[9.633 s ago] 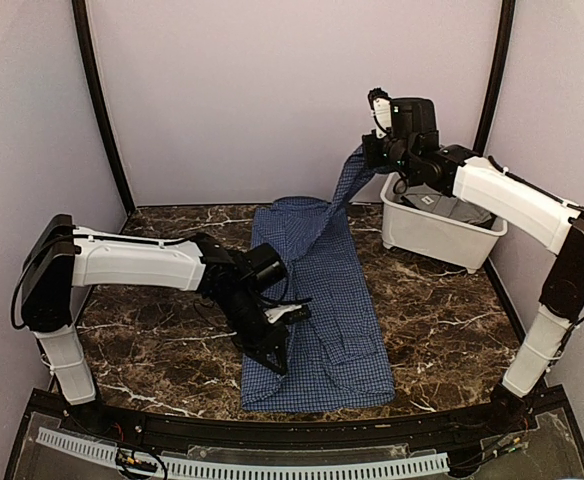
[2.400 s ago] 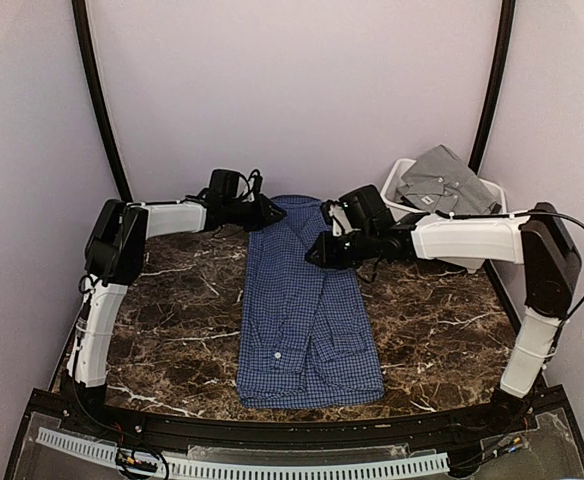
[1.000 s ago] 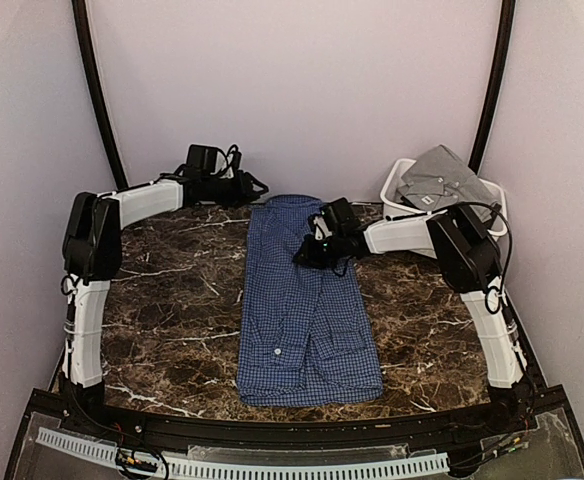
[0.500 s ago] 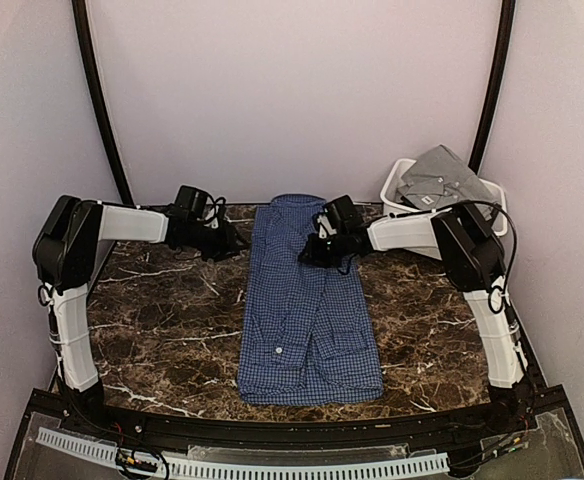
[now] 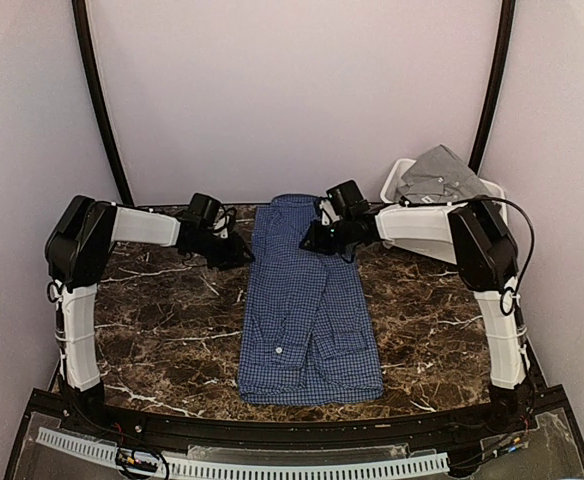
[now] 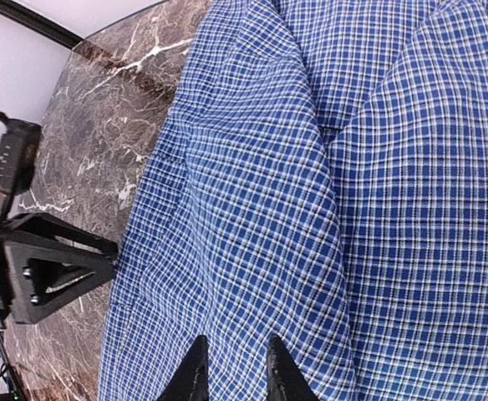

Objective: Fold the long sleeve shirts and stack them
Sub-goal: Move the rectangle-folded shirt to the center of the board.

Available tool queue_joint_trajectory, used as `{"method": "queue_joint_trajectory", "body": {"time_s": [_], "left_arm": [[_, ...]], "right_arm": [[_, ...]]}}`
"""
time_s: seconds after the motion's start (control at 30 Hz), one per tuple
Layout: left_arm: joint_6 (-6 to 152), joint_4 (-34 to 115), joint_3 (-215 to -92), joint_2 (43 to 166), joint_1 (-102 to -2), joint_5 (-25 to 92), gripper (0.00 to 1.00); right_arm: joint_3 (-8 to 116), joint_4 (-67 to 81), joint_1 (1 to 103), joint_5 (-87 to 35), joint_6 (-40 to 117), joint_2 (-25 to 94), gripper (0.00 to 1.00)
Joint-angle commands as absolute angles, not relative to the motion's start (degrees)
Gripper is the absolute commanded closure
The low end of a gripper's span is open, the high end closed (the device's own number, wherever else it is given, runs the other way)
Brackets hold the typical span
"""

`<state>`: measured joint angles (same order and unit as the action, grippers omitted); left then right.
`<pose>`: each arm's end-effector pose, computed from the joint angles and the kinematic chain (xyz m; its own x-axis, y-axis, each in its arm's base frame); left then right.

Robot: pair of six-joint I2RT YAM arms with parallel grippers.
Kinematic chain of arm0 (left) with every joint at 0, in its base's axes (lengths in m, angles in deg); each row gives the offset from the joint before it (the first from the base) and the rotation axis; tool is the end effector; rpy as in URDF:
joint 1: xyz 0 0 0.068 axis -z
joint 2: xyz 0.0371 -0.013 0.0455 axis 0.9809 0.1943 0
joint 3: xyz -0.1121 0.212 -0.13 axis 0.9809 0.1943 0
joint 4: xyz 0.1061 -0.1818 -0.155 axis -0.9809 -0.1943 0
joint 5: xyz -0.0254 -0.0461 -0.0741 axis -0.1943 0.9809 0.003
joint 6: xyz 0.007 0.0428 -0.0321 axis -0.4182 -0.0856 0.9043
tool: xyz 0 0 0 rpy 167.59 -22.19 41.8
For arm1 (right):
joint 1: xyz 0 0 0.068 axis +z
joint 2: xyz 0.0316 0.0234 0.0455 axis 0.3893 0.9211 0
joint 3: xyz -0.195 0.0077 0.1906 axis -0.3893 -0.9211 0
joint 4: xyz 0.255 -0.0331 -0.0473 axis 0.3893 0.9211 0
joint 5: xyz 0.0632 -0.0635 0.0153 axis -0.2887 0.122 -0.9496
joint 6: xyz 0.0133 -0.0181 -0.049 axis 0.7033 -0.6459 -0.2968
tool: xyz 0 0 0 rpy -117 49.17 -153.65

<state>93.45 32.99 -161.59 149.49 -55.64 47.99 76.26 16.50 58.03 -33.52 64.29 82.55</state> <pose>0.4123 -0.1913 0.1566 -0.8761 -0.1516 -0.4576 0.1807 0.7768 -0.6033 0.4105 0.2997 0.1740 -0.8379 0.0501 -0.5435 -0.3096 0.7765 0.5489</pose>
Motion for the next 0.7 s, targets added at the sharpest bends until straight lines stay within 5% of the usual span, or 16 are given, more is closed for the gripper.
{"method": "queue_joint_trajectory", "body": {"time_s": [0.0, 0.13, 0.33, 0.67], "left_arm": [[91.6, 31.5, -163.6, 152.2, -55.0, 48.4, 0.63], [92.3, 31.6, -164.1, 153.5, -54.9, 47.4, 0.72], [92.7, 29.4, -163.9, 153.7, -55.0, 42.6, 0.99], [91.0, 26.1, -163.3, 153.4, -58.2, 40.6, 1.0]], "right_arm": [[75.2, 17.3, 58.4, -31.4, 62.2, 79.0, 0.78], [72.7, 17.7, 58.4, -30.1, 61.3, 78.1, 0.79], [70.1, 18.5, 58.4, -28.1, 59.8, 77.0, 0.78], [70.3, 20.2, 61.4, -25.4, 58.3, 77.8, 0.78]]}}
